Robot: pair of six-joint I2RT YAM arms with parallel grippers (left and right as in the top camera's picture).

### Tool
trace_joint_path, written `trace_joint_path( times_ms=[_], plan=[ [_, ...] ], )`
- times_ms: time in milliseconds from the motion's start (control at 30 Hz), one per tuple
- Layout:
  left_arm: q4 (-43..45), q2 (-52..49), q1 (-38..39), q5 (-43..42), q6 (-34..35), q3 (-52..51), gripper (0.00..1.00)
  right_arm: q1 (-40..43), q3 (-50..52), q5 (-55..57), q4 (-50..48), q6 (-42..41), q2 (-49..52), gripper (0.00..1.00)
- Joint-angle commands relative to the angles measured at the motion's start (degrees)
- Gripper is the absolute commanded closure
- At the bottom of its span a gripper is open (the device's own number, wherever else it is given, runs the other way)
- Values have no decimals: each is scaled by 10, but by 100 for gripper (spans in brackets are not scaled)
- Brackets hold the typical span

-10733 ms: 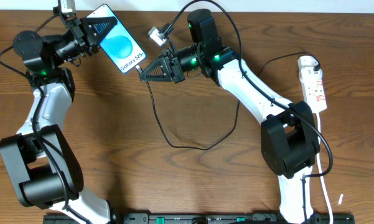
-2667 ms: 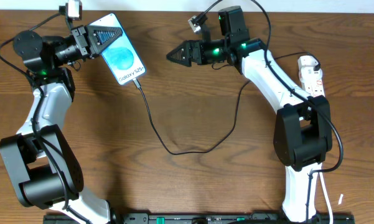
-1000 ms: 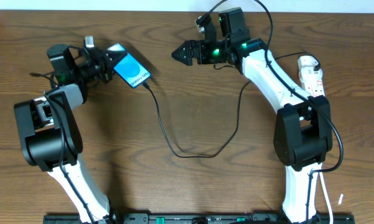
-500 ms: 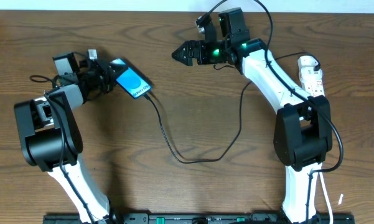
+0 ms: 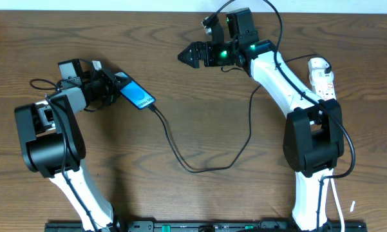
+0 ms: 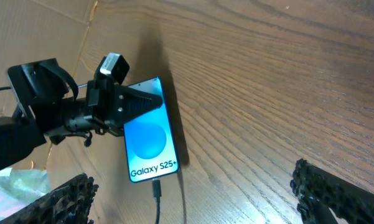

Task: Plug charger to phone and switch on socket
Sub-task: 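Lower the phone with the left gripper toward the table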

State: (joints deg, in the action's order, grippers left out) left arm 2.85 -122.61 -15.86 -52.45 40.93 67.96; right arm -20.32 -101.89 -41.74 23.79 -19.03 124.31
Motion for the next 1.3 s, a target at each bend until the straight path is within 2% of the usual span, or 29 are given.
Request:
trace_joint_path(
  times_ms=[0, 167, 333, 633, 733, 800, 1100, 1267],
  plan=[
    [-26, 2, -2, 22, -28, 4, 93, 2, -7, -2, 0, 9, 4, 1],
    [-63, 2, -2, 60, -28, 4, 92, 2, -7, -2, 0, 9, 4, 1],
    [-65, 2, -1, 60, -28, 4, 72, 2, -7, -2, 0, 9, 4, 1],
    [-71, 2, -2, 60, -28, 4, 65, 2, -7, -2, 0, 9, 4, 1],
    [-76, 2, -2, 60, -28, 4, 43, 2, -7, -2, 0, 9, 4, 1],
    [-82, 2, -2, 61, -28, 4, 36, 2, -7, -2, 0, 11, 4, 1],
    [-124, 3, -2, 92, -28, 4, 22, 2, -7, -2, 0, 11, 4, 1],
    [-151, 3, -2, 125, -27, 4, 19, 2, -7, -2, 0, 11, 4, 1]
  ],
)
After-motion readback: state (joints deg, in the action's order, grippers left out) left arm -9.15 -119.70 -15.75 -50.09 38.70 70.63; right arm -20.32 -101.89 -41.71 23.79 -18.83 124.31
